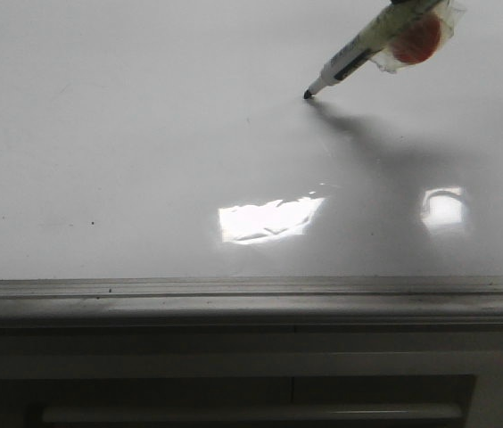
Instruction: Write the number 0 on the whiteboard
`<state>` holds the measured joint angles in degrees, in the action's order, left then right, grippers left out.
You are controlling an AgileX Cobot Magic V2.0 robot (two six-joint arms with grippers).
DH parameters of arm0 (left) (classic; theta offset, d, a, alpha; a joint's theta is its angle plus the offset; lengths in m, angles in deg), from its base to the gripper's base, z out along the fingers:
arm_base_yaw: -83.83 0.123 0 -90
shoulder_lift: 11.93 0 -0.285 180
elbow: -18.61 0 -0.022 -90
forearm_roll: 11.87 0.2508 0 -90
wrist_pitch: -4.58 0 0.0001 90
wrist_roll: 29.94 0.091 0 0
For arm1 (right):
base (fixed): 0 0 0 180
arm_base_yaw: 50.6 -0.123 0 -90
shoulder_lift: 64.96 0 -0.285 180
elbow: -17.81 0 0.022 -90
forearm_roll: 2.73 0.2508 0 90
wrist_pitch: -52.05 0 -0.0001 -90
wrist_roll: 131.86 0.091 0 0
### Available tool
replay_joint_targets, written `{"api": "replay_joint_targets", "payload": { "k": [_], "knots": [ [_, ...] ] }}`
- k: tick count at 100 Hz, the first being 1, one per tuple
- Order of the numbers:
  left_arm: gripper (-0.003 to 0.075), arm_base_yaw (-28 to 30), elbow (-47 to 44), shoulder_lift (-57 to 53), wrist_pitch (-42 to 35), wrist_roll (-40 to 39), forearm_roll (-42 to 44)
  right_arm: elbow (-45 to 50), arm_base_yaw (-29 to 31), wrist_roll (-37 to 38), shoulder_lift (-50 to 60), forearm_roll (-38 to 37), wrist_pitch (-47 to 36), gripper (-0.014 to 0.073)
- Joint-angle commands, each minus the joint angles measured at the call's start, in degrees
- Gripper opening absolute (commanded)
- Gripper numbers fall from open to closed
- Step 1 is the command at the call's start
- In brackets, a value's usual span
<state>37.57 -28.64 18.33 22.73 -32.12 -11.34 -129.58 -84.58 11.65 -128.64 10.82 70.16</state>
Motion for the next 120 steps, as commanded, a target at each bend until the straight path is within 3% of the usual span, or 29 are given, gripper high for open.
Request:
{"api": "replay_joint_targets", "payload": {
  "k": [1, 37, 65, 120],
  "knots": [
    [-0.002, 0.2, 1.5, 0.3, -4.6, -0.7, -0.5, -2.2, 0.3, 0.0, -0.3, -0.3, -4.3, -0.0046],
    [-0.002, 0.2, 1.5, 0.3, -4.6, -0.7, -0.5, -2.2, -3.0, 0.0, -3.3, -0.4, -0.4, -0.0046],
    [-0.002, 0.2, 1.5, 0.3, -4.6, -0.7, -0.5, -2.2, -3.8, 0.5, -3.3, -3.9, 10.0, -0.0046],
    [-0.002, 0.2, 1.5, 0.3, -4.6, -0.7, -0.5, -2.7, -3.8, 26.0, -1.1, -30.7, 22.3, -0.0046]
  ]
}}
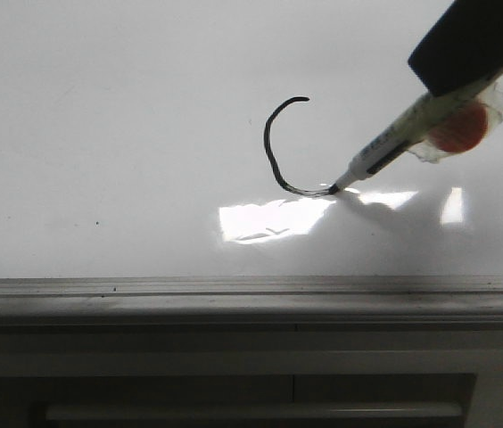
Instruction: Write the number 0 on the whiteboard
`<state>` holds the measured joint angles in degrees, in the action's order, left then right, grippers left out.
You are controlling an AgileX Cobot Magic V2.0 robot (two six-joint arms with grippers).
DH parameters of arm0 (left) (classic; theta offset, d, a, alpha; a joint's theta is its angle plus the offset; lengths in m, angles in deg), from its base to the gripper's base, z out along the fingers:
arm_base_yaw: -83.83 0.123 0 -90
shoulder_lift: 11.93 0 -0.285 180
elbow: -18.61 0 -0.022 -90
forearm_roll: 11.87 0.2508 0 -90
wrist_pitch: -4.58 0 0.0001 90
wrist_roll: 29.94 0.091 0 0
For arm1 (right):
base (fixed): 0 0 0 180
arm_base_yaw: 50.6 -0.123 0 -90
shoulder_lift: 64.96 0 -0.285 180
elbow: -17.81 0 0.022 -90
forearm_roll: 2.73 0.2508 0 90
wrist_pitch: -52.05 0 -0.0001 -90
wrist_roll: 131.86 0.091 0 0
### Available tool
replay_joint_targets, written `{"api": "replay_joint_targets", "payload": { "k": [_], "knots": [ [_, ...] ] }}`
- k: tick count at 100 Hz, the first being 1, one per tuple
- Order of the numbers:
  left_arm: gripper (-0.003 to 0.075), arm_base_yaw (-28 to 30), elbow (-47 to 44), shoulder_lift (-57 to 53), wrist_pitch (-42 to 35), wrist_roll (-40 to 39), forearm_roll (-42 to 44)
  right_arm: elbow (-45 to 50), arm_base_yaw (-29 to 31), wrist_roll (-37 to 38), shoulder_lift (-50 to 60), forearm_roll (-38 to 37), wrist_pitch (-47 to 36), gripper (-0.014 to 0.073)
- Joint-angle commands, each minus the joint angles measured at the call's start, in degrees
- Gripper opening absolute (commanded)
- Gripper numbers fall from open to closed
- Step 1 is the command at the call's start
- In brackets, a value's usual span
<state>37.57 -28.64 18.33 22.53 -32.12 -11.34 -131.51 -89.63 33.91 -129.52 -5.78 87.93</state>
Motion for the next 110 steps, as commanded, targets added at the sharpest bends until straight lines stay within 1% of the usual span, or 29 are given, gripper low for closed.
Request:
{"api": "replay_joint_targets", "payload": {
  "k": [1, 14, 23, 41, 74, 110],
  "knots": [
    [-0.002, 0.2, 1.5, 0.3, -4.4, -0.7, -0.5, -0.8, 1.2, 4.0, -0.1, -14.5, 4.7, -0.0046],
    [-0.002, 0.2, 1.5, 0.3, -4.4, -0.7, -0.5, -2.8, 1.2, 7.8, -0.1, -19.5, 5.6, -0.0046],
    [-0.002, 0.2, 1.5, 0.3, -4.4, -0.7, -0.8, -4.6, 1.2, 9.0, -0.2, -21.0, 4.8, -0.0046],
    [-0.002, 0.2, 1.5, 0.3, -4.6, -0.7, -1.7, -6.2, 1.2, 9.2, -1.1, -21.0, 2.3, -0.0047],
    [-0.002, 0.2, 1.5, 0.3, -6.9, -0.7, -1.9, -6.1, 1.2, 9.2, -5.4, -19.9, -2.2, -0.0047],
    [-0.002, 0.2, 1.5, 0.3, -6.9, -0.7, -2.7, -7.8, 0.6, 9.2, -7.1, -17.8, -2.8, -0.0047]
  ]
}}
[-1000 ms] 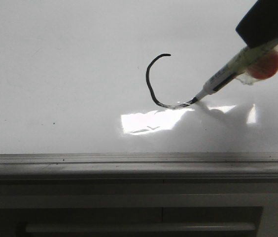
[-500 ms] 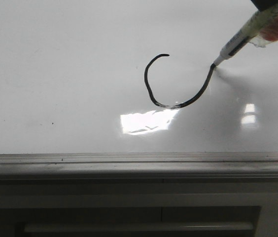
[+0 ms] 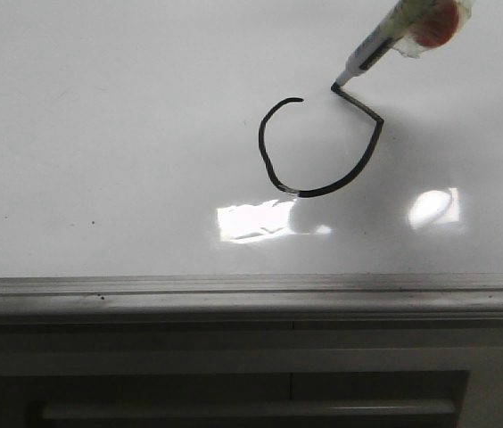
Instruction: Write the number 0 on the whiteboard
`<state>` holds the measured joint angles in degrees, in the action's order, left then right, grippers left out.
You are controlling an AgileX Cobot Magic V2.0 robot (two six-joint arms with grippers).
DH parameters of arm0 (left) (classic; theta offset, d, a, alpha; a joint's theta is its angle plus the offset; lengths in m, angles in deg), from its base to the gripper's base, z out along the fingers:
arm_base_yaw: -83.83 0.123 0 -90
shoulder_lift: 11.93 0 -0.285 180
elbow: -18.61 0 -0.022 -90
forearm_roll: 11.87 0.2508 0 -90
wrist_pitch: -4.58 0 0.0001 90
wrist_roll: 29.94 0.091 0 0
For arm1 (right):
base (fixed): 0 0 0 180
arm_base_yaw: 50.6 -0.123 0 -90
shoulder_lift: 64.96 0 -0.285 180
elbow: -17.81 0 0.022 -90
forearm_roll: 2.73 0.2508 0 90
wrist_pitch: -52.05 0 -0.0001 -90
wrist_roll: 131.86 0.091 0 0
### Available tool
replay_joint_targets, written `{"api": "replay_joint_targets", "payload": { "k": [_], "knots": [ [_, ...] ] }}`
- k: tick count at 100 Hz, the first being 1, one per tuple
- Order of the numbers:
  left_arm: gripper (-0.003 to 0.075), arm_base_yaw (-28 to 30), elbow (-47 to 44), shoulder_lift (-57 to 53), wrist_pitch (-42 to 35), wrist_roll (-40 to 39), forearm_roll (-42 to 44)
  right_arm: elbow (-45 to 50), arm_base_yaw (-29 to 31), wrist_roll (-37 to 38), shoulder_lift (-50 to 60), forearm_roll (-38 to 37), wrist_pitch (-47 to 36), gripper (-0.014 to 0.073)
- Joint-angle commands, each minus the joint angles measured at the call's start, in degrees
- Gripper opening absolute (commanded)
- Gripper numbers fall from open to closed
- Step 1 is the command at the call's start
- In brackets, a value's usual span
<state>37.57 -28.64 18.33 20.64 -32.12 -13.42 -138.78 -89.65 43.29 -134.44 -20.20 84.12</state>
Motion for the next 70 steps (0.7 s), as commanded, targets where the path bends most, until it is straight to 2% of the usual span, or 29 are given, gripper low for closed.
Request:
{"api": "replay_joint_targets", "payload": {
  "k": [1, 29, 56, 70],
  "knots": [
    [-0.002, 0.2, 1.5, 0.3, -5.0, -0.7, -0.6, -0.6, 0.5, -0.2, -2.2, -3.3, 1.0, -0.0047],
    [-0.002, 0.2, 1.5, 0.3, -5.0, -0.7, -0.7, -0.6, -4.8, -0.2, -3.1, -3.0, 1.4, -0.0047],
    [-0.002, 0.2, 1.5, 0.3, -5.0, -0.7, -0.7, -0.6, -5.2, -0.2, -4.5, -2.5, 2.1, -0.0047],
    [-0.002, 0.2, 1.5, 0.3, -5.0, -0.7, -0.7, -5.4, -6.3, -0.2, -2.0, -2.1, 4.3, -0.0047]
  ]
}}
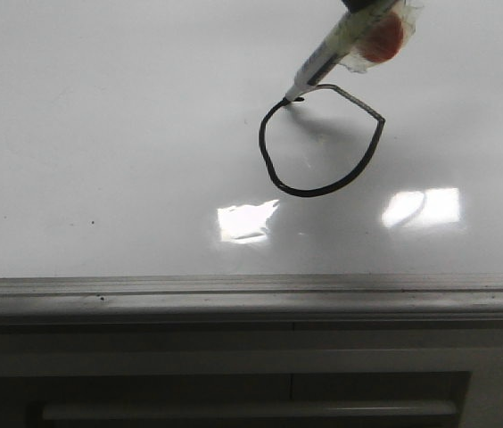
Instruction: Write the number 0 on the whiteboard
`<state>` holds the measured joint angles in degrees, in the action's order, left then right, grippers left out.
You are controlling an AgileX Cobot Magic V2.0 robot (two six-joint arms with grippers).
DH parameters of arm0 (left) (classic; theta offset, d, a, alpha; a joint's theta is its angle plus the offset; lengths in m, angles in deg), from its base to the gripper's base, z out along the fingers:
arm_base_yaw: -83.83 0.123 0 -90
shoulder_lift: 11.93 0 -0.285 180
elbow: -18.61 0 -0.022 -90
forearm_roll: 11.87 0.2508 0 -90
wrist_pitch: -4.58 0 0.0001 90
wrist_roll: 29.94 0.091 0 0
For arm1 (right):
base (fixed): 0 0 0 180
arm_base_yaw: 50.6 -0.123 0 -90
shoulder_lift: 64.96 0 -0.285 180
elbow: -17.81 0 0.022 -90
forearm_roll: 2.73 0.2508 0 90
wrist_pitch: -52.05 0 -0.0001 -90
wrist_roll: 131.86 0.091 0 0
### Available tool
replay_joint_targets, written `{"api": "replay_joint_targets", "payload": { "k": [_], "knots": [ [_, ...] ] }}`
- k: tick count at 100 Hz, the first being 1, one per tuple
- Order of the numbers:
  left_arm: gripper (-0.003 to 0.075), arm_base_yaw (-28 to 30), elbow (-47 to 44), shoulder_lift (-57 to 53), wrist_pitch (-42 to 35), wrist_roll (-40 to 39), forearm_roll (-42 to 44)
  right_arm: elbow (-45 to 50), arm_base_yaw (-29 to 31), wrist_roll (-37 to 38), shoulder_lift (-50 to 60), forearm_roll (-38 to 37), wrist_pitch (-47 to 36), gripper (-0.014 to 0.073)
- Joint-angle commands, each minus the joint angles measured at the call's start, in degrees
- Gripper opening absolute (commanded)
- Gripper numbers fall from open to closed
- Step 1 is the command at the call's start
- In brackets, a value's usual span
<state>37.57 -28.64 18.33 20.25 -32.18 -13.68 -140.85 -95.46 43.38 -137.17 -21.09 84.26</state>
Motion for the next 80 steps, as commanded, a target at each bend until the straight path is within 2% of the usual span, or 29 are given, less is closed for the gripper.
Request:
{"api": "replay_joint_targets", "payload": {
  "k": [1, 18, 22, 27, 40, 44, 47, 63, 80],
  "knots": [
    [-0.002, 0.2, 1.5, 0.3, -4.6, -0.6, -0.6, -4.7, -1.2, -0.2, 1.3, -1.0, 4.6, -0.0047],
    [-0.0013, 0.2, 1.5, 0.3, -4.6, -0.6, -0.9, -14.8, -9.2, -0.2, 8.1, 0.5, 6.3, -0.0047],
    [0.0017, 0.2, 1.6, 0.3, -4.5, -0.6, -0.9, -15.8, -11.6, -0.2, 9.3, 0.5, 6.3, -0.0047],
    [0.0094, 0.2, 1.9, 0.4, -3.7, -0.5, -1.0, -15.9, -13.6, -0.2, 10.2, 0.8, 6.9, -0.0047],
    [0.043, -1.6, 5.4, 2.7, 3.6, 3.1, -1.2, -13.2, -18.0, -0.2, 9.7, 1.2, 9.0, -0.0047],
    [0.0494, -2.4, 7.1, 4.1, 6.2, 5.1, -2.0, -11.5, -19.4, -0.2, 9.3, 1.4, 8.4, -0.0047],
    [0.0513, -3.4, 8.3, 5.1, 7.9, 7.4, -2.7, -10.4, -20.2, -0.2, 8.8, 1.4, 7.8, -0.0047],
    [0.0469, -9.8, 14.2, 11.7, 15.9, 20.9, -9.7, -7.0, -24.8, -0.2, 5.4, 1.5, 3.5, -0.0047],
    [0.044, -16.2, 16.9, 17.9, 17.5, 21.3, -10.8, -7.0, -28.9, -0.2, 2.8, 1.5, -2.1, -0.0047]
  ]
}}
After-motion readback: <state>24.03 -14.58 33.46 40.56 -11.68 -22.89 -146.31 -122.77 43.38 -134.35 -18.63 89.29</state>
